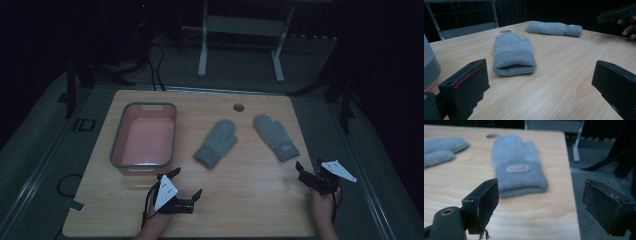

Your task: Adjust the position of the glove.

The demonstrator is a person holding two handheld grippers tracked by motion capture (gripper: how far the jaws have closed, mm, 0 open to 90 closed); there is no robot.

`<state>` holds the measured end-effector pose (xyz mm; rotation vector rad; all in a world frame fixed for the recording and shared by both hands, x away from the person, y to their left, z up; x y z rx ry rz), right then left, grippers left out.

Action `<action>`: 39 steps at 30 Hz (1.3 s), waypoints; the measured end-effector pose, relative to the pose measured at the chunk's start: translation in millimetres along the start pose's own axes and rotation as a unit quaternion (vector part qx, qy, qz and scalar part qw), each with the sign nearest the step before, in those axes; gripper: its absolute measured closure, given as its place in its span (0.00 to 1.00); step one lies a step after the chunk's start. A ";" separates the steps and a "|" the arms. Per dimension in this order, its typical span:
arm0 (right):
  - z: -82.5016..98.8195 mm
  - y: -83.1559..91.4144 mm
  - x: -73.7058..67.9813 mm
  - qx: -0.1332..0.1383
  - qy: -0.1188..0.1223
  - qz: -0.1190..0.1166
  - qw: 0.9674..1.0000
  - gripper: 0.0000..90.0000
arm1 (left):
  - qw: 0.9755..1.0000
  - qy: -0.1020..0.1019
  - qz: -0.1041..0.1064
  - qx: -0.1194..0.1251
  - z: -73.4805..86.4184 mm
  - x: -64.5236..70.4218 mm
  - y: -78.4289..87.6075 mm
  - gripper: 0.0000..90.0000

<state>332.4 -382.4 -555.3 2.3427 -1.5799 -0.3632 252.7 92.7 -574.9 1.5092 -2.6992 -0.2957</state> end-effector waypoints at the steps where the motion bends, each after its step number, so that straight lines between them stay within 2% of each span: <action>1: 1.3 -0.5 0.6 -0.010 -0.006 -0.004 1.000 0.15 | 1.000 0.000 -0.001 0.000 0.0 0.0 0.0 0.01; 5: 2.1 1.8 2.6 -0.023 -0.019 0.002 1.000 0.15 | 1.000 -0.001 -0.003 0.001 0.0 0.3 0.2 0.01; 8: -1.8 5.6 6.9 -0.036 -0.038 0.003 0.999 0.15 | 1.000 0.000 -0.005 0.001 0.0 0.4 0.1 0.01; 11: -5.4 7.4 8.0 -0.040 -0.039 0.003 0.998 0.15 | 1.000 0.005 -0.004 0.000 0.0 -0.6 0.1 0.01; 12: -12.8 8.0 7.5 -0.050 -0.035 -0.001 0.998 0.15 | 1.000 0.007 -0.004 0.000 0.1 -0.9 0.0 0.01; 16: -33.4 4.4 2.7 -0.048 -0.023 -0.026 0.998 0.15 | 1.000 0.008 -0.005 -0.001 0.1 -1.3 0.0 0.01; 18: -41.4 -3.4 -1.2 -0.058 -0.019 -0.060 0.996 0.15 | 1.000 0.008 -0.005 0.000 0.1 -1.1 0.0 0.01; 21: -50.5 -15.6 -12.8 -0.078 0.012 -0.089 0.993 0.15 | 1.000 0.007 -0.005 0.001 0.1 -1.1 0.1 0.01; 23: -56.4 -21.7 -20.5 -0.077 0.029 -0.099 0.992 0.15 | 1.000 0.008 -0.005 0.001 0.1 -1.1 0.1 0.01; 26: -65.6 -31.5 -28.5 -0.079 0.036 -0.118 0.989 0.15 | 1.000 0.007 -0.005 0.001 0.2 -1.1 0.2 0.01; 28: -68.6 -35.2 -30.9 -0.087 0.043 -0.120 0.988 0.15 | 1.000 0.007 -0.004 0.001 0.1 -1.0 0.2 0.01; 29: -71.4 -38.9 -33.8 -0.095 0.051 -0.123 0.987 0.15 | 1.000 0.007 -0.004 0.001 0.2 -1.1 0.2 0.01; 30: -76.4 -45.6 -39.6 -0.099 0.068 -0.135 0.984 0.16 | 1.000 0.007 -0.004 0.001 0.2 -1.1 0.2 0.01; 32: -81.5 -51.1 -46.1 -0.094 0.082 -0.145 0.982 0.16 | 1.000 0.008 -0.004 0.001 0.2 -1.3 0.2 0.01; 39: -98.5 -80.2 -69.6 -0.110 0.104 -0.163 0.975 0.14 | 1.000 0.007 -0.003 0.002 0.2 -1.1 0.3 0.01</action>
Point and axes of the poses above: each handheld gripper's, and its own axes: y roughly backward along the jaws, z roughly out of its underside, x roughly to its right, the point moved 2 cm from there along -y, roughly forward along the jaws, and after that the axes turned 9 degrees about -z, right-handed, at the moved point
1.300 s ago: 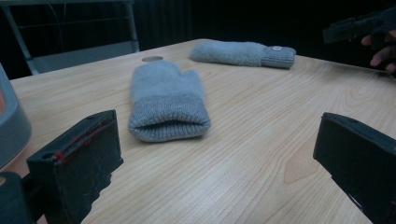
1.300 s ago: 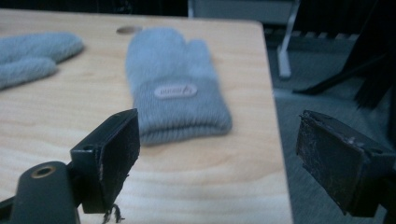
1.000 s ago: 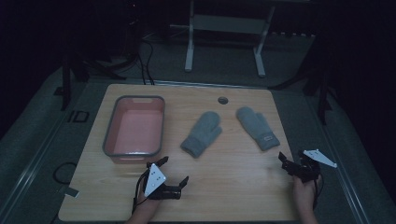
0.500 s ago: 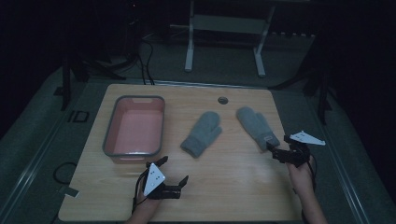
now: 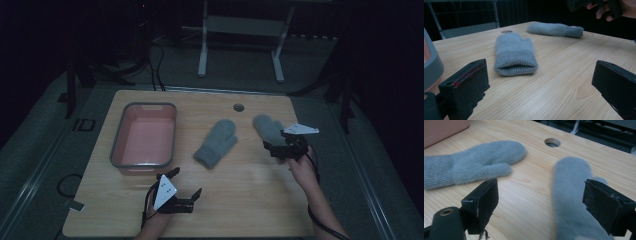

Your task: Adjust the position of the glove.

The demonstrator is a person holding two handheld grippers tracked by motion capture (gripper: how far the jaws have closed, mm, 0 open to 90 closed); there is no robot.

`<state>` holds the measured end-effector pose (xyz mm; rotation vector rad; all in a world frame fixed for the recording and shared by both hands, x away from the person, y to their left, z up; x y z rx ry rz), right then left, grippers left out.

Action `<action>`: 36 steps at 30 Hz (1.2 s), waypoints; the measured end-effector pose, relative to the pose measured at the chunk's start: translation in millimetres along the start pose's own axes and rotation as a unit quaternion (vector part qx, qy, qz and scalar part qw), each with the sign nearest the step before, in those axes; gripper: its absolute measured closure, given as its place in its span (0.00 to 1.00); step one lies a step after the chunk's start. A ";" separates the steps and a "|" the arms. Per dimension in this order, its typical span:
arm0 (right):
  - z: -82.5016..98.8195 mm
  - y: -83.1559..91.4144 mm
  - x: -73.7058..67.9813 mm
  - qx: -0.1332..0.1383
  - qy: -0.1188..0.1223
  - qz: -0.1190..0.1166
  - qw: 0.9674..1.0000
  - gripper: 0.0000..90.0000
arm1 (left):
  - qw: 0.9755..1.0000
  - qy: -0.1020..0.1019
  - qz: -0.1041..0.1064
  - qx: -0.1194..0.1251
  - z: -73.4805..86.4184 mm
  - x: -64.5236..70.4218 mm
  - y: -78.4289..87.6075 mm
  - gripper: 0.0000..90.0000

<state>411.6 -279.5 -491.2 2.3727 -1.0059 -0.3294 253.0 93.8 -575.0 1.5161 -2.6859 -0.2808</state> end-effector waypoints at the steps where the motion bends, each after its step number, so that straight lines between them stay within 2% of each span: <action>1: -2.9 -4.8 -1.2 -0.004 0.004 -0.003 1.000 0.14 | 1.000 0.000 0.000 0.000 0.0 0.1 0.0 0.01; 3: -7.6 -12.3 -4.0 -0.008 0.015 0.003 1.000 0.14 | 1.000 0.000 0.000 0.000 0.0 0.0 0.0 0.01; 4: -10.6 -17.5 -5.8 -0.001 0.024 -0.005 1.000 0.14 | 1.000 0.000 0.000 0.000 0.0 0.0 0.0 0.01; 8: -20.5 -35.0 -12.7 -0.011 0.035 -0.037 0.999 0.15 | 1.000 0.000 0.001 0.000 0.0 -0.1 0.1 0.01; 9: -22.9 -39.4 -14.5 -0.010 0.031 -0.048 0.998 0.15 | 1.000 0.000 0.001 0.000 0.0 0.0 0.1 0.01; 10: -25.4 -43.4 -16.5 -0.013 0.017 -0.067 0.998 0.15 | 1.000 0.000 0.001 0.000 0.0 0.0 0.1 0.01; 12: -30.5 -51.8 -19.7 -0.013 -0.009 -0.111 0.994 0.16 | 1.000 0.000 0.001 0.000 0.0 0.0 0.1 0.01; 13: -33.0 -56.2 -21.9 -0.017 -0.019 -0.125 0.992 0.16 | 1.000 0.000 0.002 0.000 0.0 0.1 0.1 0.01; 14: -35.7 -60.7 -25.1 -0.020 -0.019 -0.134 0.991 0.16 | 1.000 0.001 0.002 0.000 0.0 0.1 0.1 0.01; 16: -40.0 -67.9 -31.3 -0.017 -0.005 -0.140 0.990 0.16 | 1.000 0.001 0.003 0.000 0.0 0.1 0.1 0.01; 19: -47.5 -83.9 -40.6 -0.019 0.010 -0.166 0.986 0.16 | 1.000 0.000 0.003 -0.001 0.0 0.0 0.1 0.01; 21: -50.4 -91.9 -45.2 -0.017 0.033 -0.174 0.984 0.16 | 1.000 0.001 0.003 -0.001 0.0 0.0 0.1 0.01; 24: -52.4 -106.5 -51.5 -0.037 0.073 -0.180 0.980 0.24 | 1.000 0.000 0.003 -0.001 0.0 -0.2 0.2 0.01; 30: -51.9 -135.2 -62.0 -0.072 0.109 -0.197 0.972 0.29 | 1.000 0.001 0.003 -0.001 0.0 -0.2 0.1 0.01; 31: -51.9 -135.2 -62.0 -0.072 0.109 -0.197 0.972 0.29 | 1.000 0.001 0.003 -0.001 0.0 -0.2 0.1 0.01; 32: -50.3 -146.7 -64.4 -0.091 0.127 -0.191 0.969 0.32 | 1.000 0.001 0.004 -0.001 0.0 -0.3 0.2 0.01; 36: -50.1 -155.7 -62.5 -0.105 0.130 -0.189 0.968 0.35 | 1.000 0.002 0.004 -0.001 0.0 -0.4 0.1 0.01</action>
Point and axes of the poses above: each handheld gripper's, and its own axes: y roughly backward along the jaws, z roughly out of its underside, x roughly to its right, the point moved 2 cm from there along -y, roughly forward along the jaws, and after that the axes turned 9 degrees about -z, right-handed, at the moved point
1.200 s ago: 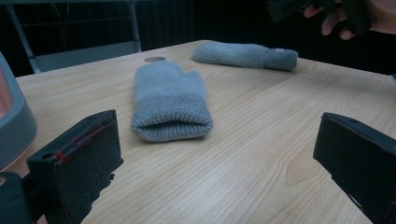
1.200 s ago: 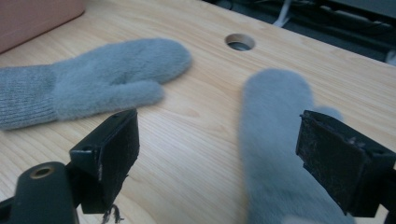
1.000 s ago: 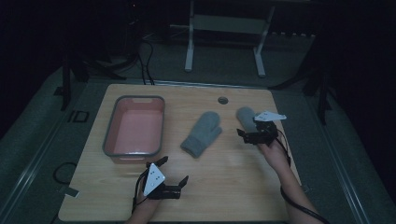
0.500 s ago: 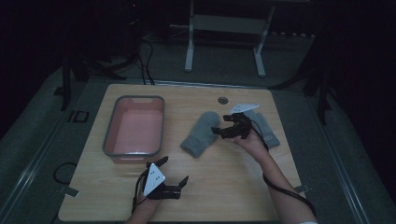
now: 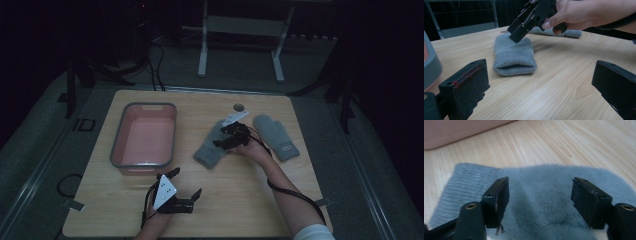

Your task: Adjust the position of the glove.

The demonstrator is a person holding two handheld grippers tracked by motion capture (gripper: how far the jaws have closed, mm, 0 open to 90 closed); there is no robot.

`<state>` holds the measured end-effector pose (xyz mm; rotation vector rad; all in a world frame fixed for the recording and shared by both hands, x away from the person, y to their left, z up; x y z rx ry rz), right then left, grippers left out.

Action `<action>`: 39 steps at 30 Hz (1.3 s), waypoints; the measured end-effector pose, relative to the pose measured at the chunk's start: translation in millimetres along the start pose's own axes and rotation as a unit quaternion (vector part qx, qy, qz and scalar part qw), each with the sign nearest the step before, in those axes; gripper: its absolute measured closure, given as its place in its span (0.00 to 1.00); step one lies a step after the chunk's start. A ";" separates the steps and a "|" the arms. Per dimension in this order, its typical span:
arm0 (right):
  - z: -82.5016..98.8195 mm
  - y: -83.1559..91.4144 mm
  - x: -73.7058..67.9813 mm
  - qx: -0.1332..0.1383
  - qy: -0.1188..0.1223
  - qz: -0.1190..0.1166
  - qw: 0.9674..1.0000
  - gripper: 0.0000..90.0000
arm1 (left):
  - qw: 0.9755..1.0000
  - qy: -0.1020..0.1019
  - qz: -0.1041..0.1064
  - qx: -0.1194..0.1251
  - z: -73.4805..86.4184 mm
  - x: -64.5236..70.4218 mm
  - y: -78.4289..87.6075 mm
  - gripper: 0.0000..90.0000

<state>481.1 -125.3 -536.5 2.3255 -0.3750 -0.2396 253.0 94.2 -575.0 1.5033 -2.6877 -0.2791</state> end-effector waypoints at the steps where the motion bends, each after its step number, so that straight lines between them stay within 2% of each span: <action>1: -0.4 -2.0 2.0 -0.003 -0.005 0.000 1.000 0.35 | 1.000 0.000 0.000 0.000 0.0 0.0 0.0 0.01; 10: 1.0 -15.5 18.1 -0.040 -0.026 -0.010 0.999 0.41 | 1.000 0.000 0.001 0.000 0.0 -0.1 0.0 0.01; 16: -0.4 -21.0 20.7 -0.066 -0.021 -0.004 0.998 0.54 | 1.000 0.000 0.001 0.000 0.0 -0.2 -0.1 0.01; 19: -1.8 -21.9 21.4 -0.072 -0.021 -0.003 0.997 0.56 | 1.000 -0.001 0.001 0.000 0.0 0.0 -0.1 0.01; 23: -5.2 -23.0 20.9 -0.088 -0.010 -0.002 0.996 0.65 | 1.000 0.000 0.000 0.000 0.0 -0.1 -0.1 0.01; 24: -5.5 -23.2 20.5 -0.089 -0.007 -0.002 0.996 0.69 | 1.000 0.000 0.000 0.000 0.0 0.0 -0.1 0.01; 26: -5.9 -22.2 20.4 -0.082 -0.016 -0.007 0.997 0.82 | 1.000 0.000 0.000 0.000 0.0 0.0 -0.1 0.01; 29: -5.9 -20.2 19.6 -0.070 -0.017 -0.013 0.997 0.92 | 1.000 0.002 0.001 0.000 0.0 -0.4 -0.2 0.01; 30: -6.0 -18.7 19.6 -0.067 -0.021 -0.016 0.997 0.93 | 1.000 0.002 0.001 0.000 0.0 -0.4 -0.2 0.01; 35: -7.5 -7.5 16.9 -0.063 -0.004 -0.032 0.997 0.95 | 1.000 0.002 0.001 -0.001 0.0 -0.5 -0.1 0.01; 37: -8.1 -1.2 15.0 -0.061 0.006 -0.036 0.997 0.96 | 1.000 0.003 0.001 -0.001 0.0 -0.7 -0.2 0.01; 38: -8.2 5.9 11.5 -0.058 0.018 -0.042 0.997 0.96 | 1.000 0.003 0.001 -0.001 0.0 -0.8 -0.2 0.01; 39: -8.2 5.9 11.5 -0.058 0.018 -0.042 0.997 0.96 | 1.000 0.003 0.001 -0.001 0.0 -0.8 -0.2 0.01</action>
Point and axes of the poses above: each handheld gripper's, and its own axes: y roughly backward along the jaws, z roughly out of its underside, x roughly to its right, the point moved 2 cm from there along -y, roughly forward along the jaws, and after that the axes turned 9 degrees about -z, right-handed, at the moved point
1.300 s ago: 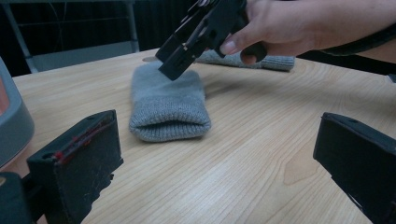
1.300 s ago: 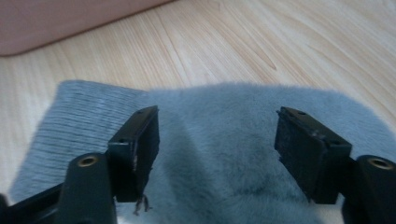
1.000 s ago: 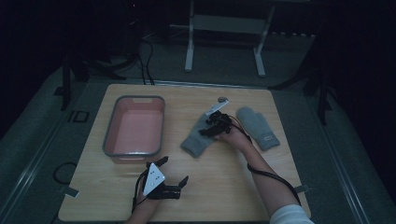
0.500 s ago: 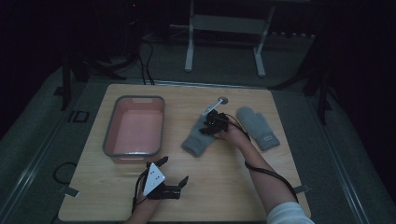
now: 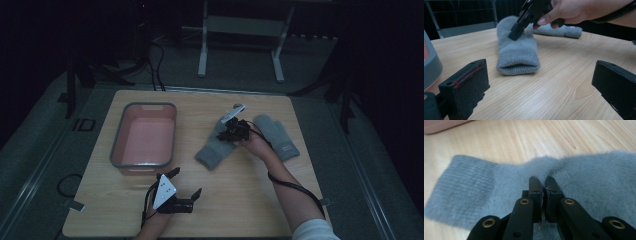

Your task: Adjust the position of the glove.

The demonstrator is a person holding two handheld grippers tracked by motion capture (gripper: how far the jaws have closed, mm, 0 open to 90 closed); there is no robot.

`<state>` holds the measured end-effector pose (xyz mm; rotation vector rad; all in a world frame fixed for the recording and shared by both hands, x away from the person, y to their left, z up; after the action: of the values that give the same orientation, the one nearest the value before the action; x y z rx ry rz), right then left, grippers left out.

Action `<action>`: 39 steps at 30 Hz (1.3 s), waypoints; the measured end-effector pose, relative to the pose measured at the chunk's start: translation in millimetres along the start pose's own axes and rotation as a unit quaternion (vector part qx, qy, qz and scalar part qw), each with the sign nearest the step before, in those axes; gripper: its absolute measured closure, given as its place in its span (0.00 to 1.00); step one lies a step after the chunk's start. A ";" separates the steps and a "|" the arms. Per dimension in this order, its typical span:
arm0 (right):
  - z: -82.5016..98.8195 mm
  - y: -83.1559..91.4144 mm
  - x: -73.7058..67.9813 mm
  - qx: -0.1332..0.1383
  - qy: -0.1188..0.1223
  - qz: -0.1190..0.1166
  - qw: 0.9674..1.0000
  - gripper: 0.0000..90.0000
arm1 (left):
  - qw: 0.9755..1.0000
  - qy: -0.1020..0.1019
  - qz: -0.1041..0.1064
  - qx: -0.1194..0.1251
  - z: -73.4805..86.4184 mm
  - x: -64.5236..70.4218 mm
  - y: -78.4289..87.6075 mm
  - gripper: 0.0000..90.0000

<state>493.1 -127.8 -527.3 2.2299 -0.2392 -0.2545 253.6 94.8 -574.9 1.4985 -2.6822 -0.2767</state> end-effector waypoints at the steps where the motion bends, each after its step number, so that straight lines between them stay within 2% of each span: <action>1: 0.5 3.5 -2.5 0.001 0.005 -0.005 1.000 0.96 | 1.000 0.000 0.000 0.000 0.0 0.0 0.0 0.01; 5: 3.4 21.3 -18.4 0.008 0.039 -0.032 0.999 0.96 | 1.000 0.002 -0.001 0.000 0.0 0.0 -0.1 0.01; 6: 3.4 21.3 -18.4 0.008 0.039 -0.032 0.999 0.96 | 1.000 0.002 -0.001 0.000 0.0 -0.2 -0.1 0.01; 9: 5.6 32.2 -27.5 0.003 0.059 -0.052 0.997 0.96 | 1.000 0.002 -0.001 -0.001 0.0 -0.3 -0.1 0.01; 12: 8.3 40.5 -36.8 -0.007 0.082 -0.080 0.993 0.96 | 1.000 0.002 -0.001 0.000 0.0 -0.2 -0.2 0.01; 13: 11.0 42.2 -42.2 -0.011 0.094 -0.105 0.990 0.96 | 1.000 0.002 -0.001 -0.001 0.0 -0.2 -0.2 0.01; 14: 11.0 42.2 -42.2 -0.011 0.094 -0.105 0.990 0.96 | 1.000 0.002 -0.001 -0.001 0.0 -0.1 -0.2 0.01; 17: 16.1 36.3 -47.2 -0.022 0.108 -0.128 0.986 0.96 | 1.000 0.000 -0.001 0.000 0.0 0.0 -0.1 0.01; 19: 20.9 27.3 -47.5 -0.035 0.114 -0.127 0.985 0.90 | 1.000 -0.001 -0.002 0.000 0.0 -0.1 -0.1 0.01; 20: 23.3 22.2 -46.4 -0.037 0.118 -0.119 0.985 0.83 | 1.000 -0.001 -0.002 0.000 -0.1 -0.1 -0.1 0.01; 21: 27.8 13.7 -43.8 -0.041 0.112 -0.112 0.987 0.71 | 1.000 -0.001 -0.001 0.000 0.0 0.0 0.0 0.01; 25: 33.2 8.1 -39.7 -0.038 0.097 -0.108 0.989 0.63 | 1.000 -0.001 0.000 0.000 0.0 0.1 0.0 0.01; 28: 35.8 11.0 -37.7 -0.030 0.093 -0.103 0.990 0.57 | 1.000 -0.001 0.000 0.000 0.0 -0.2 0.0 0.01; 35: 38.7 27.3 -39.8 -0.028 0.101 -0.087 0.991 0.53 | 1.000 -0.001 -0.001 0.000 0.0 0.0 0.0 0.01; 38: 40.1 37.6 -40.7 -0.021 0.098 -0.080 0.992 0.48 | 1.000 0.000 -0.001 -0.001 0.0 -0.1 0.0 0.01; 39: 40.8 42.3 -40.3 -0.011 0.090 -0.072 0.993 0.47 | 1.000 0.000 -0.001 -0.001 0.0 -0.2 -0.1 0.01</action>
<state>440.1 -173.7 -515.1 2.2349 0.0220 -0.1301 253.8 94.9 -574.9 1.5015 -2.6800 -0.2782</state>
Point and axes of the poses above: each handheld gripper's, and its own axes: y roughly backward along the jaws, z roughly out of its underside, x roughly to its right, the point moved 2 cm from there along -y, roughly forward along the jaws, and after that the axes turned 9 degrees about -z, right-handed, at the moved point
